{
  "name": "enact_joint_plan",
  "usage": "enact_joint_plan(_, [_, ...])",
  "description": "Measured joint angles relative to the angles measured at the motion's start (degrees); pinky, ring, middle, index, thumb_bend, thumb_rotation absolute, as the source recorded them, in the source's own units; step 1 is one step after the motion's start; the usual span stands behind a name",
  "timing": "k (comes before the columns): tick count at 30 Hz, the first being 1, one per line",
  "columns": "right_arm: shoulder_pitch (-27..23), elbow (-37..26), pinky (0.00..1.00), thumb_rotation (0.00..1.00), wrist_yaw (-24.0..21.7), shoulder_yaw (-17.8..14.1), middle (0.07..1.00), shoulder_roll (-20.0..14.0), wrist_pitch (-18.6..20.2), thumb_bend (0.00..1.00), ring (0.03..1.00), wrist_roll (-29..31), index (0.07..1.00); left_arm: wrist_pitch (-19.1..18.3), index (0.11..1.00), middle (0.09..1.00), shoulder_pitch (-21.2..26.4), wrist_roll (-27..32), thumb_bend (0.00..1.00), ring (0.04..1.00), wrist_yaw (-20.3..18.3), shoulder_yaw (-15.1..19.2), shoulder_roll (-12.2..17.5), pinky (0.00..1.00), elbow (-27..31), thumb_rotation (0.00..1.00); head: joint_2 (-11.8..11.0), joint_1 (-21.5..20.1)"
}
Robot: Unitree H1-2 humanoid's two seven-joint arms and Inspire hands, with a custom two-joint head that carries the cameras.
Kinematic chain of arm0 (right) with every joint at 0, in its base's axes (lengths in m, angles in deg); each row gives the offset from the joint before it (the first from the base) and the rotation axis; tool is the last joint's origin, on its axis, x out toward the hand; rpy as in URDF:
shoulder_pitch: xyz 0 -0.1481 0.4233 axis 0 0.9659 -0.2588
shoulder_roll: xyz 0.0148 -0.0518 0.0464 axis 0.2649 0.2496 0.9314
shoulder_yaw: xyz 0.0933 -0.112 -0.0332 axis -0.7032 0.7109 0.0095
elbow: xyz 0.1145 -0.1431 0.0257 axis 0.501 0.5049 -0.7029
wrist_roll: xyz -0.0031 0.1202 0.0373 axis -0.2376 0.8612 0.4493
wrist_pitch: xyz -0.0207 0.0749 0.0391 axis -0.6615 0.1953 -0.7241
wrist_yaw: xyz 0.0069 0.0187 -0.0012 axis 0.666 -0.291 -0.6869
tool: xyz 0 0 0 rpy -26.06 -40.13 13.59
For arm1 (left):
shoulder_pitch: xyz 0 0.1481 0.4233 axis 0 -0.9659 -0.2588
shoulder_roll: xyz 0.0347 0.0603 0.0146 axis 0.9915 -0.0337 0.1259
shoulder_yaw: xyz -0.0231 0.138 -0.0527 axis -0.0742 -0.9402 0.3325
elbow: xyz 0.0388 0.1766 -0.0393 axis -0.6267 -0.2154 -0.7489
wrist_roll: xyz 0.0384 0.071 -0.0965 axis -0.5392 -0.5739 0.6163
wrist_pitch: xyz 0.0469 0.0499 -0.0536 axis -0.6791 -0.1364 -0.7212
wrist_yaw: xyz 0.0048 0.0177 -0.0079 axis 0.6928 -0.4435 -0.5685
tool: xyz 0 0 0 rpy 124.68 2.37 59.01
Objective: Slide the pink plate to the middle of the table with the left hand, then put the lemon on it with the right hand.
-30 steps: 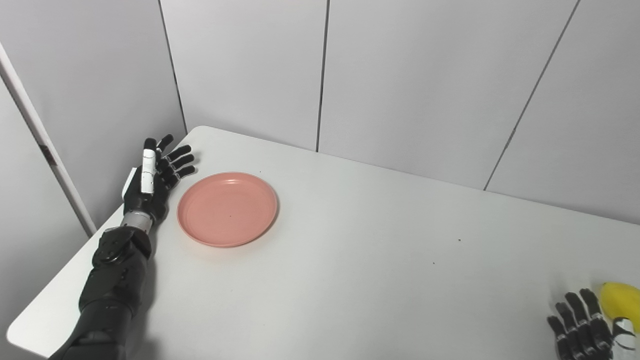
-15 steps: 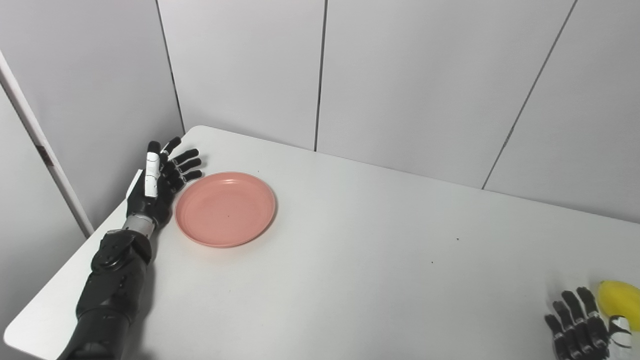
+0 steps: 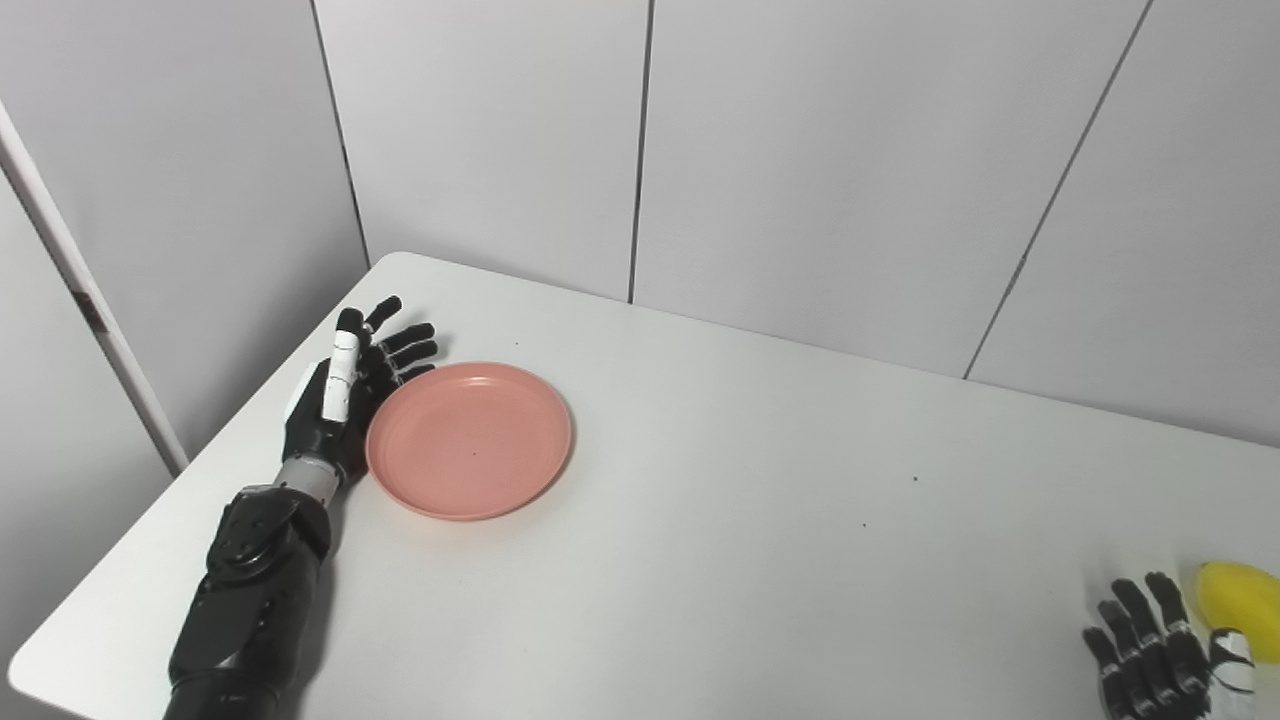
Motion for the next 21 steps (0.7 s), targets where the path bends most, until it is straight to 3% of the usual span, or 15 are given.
enact_joint_plan(6, [0.02, 0.00, 1.00, 1.00, -0.32, 0.04, 0.950, -0.12, -0.04, 0.62, 1.000, -0.15, 1.000, -2.91, 0.880, 0.756, -1.59, -1.61, 0.71, 0.759, 4.34, -0.80, -3.24, 0.73, 5.51, 0.90, 0.26, -0.18])
enact_joint_plan(16, [-0.02, 0.00, 1.00, 1.00, -0.46, 0.21, 0.943, 0.06, -0.03, 0.63, 0.997, -0.73, 0.999, 1.33, 0.882, 0.785, -1.39, -4.15, 0.70, 0.782, 10.44, 0.08, -7.69, 0.76, 5.76, 0.86, 0.61, -0.70])
enact_joint_plan(21, [-0.05, 0.00, 1.00, 1.00, -0.46, 0.21, 0.944, 0.15, -0.03, 0.63, 0.998, -0.73, 1.000, 0.67, 0.884, 0.788, -1.79, -5.23, 0.68, 0.791, 11.69, -0.96, -9.42, 0.79, 8.02, 0.87, 0.70, -0.97])
